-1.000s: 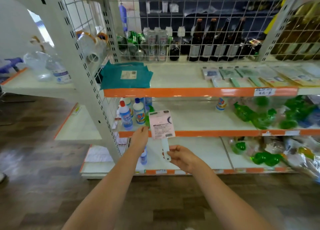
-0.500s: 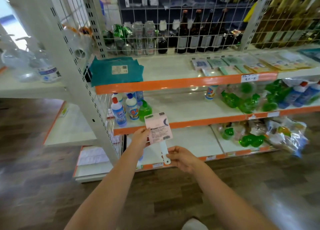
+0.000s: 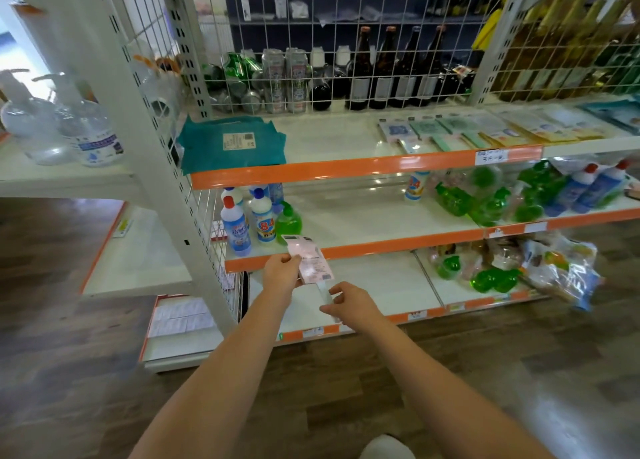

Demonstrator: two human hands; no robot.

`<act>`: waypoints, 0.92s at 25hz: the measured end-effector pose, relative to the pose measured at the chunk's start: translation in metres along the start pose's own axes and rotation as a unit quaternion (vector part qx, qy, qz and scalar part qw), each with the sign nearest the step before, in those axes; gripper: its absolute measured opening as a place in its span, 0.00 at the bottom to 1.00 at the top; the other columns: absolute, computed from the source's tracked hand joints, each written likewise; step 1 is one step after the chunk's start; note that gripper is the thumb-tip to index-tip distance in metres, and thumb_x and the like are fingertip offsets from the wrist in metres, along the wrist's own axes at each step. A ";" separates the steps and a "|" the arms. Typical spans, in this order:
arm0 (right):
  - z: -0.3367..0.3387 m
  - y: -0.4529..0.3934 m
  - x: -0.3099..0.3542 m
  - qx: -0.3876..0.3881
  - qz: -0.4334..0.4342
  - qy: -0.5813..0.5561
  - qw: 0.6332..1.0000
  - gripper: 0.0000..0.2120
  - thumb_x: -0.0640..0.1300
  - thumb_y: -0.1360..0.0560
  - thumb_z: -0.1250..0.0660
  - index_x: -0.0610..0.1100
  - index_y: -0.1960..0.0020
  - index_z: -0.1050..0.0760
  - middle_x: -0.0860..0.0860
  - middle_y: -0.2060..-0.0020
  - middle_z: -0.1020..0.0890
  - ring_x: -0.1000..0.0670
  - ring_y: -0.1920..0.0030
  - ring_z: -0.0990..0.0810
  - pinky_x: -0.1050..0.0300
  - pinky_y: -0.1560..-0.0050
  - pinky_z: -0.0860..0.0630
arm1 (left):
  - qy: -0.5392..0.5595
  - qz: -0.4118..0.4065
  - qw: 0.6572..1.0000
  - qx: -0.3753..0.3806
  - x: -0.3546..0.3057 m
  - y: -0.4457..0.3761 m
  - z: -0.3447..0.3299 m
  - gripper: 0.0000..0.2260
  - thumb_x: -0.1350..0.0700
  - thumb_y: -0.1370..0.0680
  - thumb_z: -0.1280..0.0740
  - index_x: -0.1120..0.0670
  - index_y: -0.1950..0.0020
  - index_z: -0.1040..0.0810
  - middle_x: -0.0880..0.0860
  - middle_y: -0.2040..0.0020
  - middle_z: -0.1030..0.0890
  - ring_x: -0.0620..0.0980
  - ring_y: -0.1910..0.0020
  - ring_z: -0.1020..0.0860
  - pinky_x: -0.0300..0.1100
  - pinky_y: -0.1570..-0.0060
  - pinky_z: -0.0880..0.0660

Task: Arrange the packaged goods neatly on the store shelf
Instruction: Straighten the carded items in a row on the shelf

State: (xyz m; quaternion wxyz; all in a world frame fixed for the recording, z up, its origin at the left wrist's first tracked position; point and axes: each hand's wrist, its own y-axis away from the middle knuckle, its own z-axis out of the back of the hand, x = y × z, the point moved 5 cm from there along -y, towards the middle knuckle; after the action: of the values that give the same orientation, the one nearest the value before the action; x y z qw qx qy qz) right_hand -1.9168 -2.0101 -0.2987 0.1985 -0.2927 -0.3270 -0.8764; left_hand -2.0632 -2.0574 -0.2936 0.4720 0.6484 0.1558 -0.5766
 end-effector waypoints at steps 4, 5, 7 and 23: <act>-0.002 -0.003 0.003 0.009 -0.010 0.013 1.000 0.21 0.44 0.25 0.32 0.43 0.33 0.30 0.45 0.40 0.21 0.48 0.49 0.18 0.58 0.50 0.21 | -0.010 0.003 0.999 0.031 0.001 -0.001 -0.010 0.10 0.57 0.20 0.38 0.62 0.43 0.25 0.59 0.49 0.19 0.57 0.52 0.19 0.44 0.62 0.21; -0.002 -0.001 0.000 0.028 -0.026 -0.037 0.999 0.21 0.43 0.25 0.32 0.42 0.33 0.30 0.44 0.41 0.21 0.48 0.49 0.18 0.57 0.50 0.21 | -0.014 0.005 0.999 0.042 0.000 0.000 -0.011 0.10 0.56 0.20 0.39 0.61 0.43 0.25 0.58 0.49 0.20 0.55 0.52 0.20 0.43 0.62 0.22; -0.002 0.006 -0.004 0.088 -0.066 -0.179 0.978 0.20 0.41 0.24 0.33 0.39 0.33 0.30 0.44 0.42 0.20 0.47 0.49 0.19 0.55 0.48 0.21 | -0.064 0.004 0.997 0.045 0.002 -0.002 -0.010 0.12 0.53 0.20 0.40 0.59 0.43 0.24 0.56 0.48 0.21 0.54 0.51 0.22 0.47 0.54 0.21; 0.043 0.030 -0.057 0.184 -0.072 -0.485 0.852 0.11 0.34 0.22 0.39 0.37 0.40 0.26 0.42 0.47 0.18 0.45 0.48 0.18 0.51 0.45 0.21 | 0.036 0.129 0.971 0.198 0.004 0.018 -0.081 0.06 0.66 0.20 0.40 0.60 0.55 0.26 0.56 0.60 0.22 0.51 0.62 0.23 0.42 0.63 0.24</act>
State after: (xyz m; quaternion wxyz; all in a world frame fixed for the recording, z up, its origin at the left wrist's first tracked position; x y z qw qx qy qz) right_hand -1.8411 -1.9925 -0.2953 0.0010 -0.6140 -0.5569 -0.5594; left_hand -1.9996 -2.0033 -0.2980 0.3989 0.7640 -0.0294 -0.5063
